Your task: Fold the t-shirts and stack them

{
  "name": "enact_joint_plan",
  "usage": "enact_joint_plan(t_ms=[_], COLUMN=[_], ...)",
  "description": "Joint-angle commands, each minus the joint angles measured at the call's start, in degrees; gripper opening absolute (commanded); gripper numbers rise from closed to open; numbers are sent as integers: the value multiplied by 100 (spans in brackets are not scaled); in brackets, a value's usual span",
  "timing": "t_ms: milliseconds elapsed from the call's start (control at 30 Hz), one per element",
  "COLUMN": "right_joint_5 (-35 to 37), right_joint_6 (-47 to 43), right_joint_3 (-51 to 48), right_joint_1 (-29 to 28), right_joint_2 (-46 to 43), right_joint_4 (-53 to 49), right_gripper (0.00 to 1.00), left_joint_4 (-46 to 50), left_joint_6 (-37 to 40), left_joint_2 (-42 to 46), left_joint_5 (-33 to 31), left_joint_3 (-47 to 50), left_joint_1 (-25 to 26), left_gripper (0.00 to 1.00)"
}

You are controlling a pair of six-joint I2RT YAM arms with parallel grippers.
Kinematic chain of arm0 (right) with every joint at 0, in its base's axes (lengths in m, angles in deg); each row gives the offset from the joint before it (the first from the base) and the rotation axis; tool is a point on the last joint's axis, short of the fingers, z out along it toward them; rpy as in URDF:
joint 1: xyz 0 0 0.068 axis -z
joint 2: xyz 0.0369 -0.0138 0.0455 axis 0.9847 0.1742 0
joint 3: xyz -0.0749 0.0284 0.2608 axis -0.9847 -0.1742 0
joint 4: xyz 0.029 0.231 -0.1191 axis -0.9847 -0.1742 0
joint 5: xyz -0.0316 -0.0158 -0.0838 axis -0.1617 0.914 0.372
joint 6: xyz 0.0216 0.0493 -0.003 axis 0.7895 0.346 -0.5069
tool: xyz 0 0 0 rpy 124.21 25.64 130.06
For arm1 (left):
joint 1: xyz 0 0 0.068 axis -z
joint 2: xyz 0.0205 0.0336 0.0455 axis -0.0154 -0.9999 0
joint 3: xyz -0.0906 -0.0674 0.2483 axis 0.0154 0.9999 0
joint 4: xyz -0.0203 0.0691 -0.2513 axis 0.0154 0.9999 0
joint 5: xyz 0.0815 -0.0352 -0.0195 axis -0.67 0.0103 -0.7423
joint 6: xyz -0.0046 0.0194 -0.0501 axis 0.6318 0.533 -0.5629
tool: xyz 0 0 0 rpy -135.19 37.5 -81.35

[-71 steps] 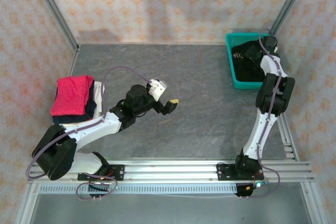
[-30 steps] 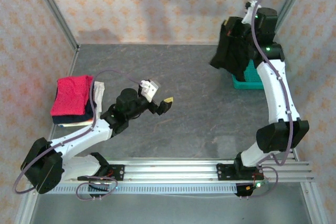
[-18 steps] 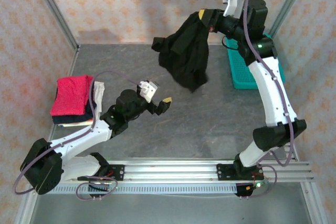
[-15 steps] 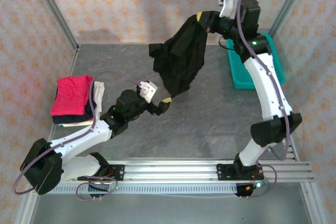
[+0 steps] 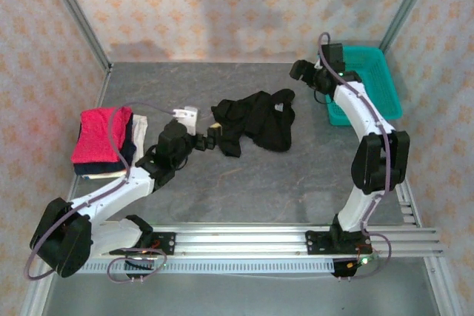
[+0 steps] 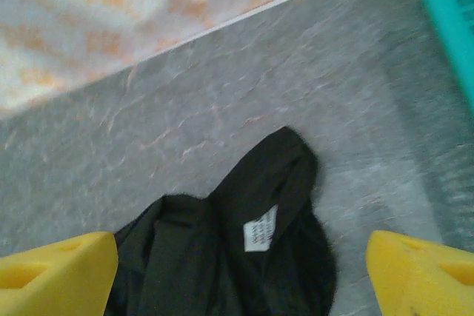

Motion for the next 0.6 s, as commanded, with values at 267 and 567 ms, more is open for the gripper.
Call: enact_joint_plan(t_ms=[267,567], right_joint_5=[-10,96], right_joint_6=[182,349], right_joint_3=[-403,31], right_joint_1=[-1549,-1537], right_joint_2=[785,1670], right_joint_4=[215,-124], right_gripper=[83,53], left_joint_4=[882,290], left_joint_6=[-1848,-2661], left_joint_2=[-676,-1593], left_joint_5=[-429,323], left_joint_3=[-331,-481], left_joint_1=[-116,-55], left_gripper=[100,100])
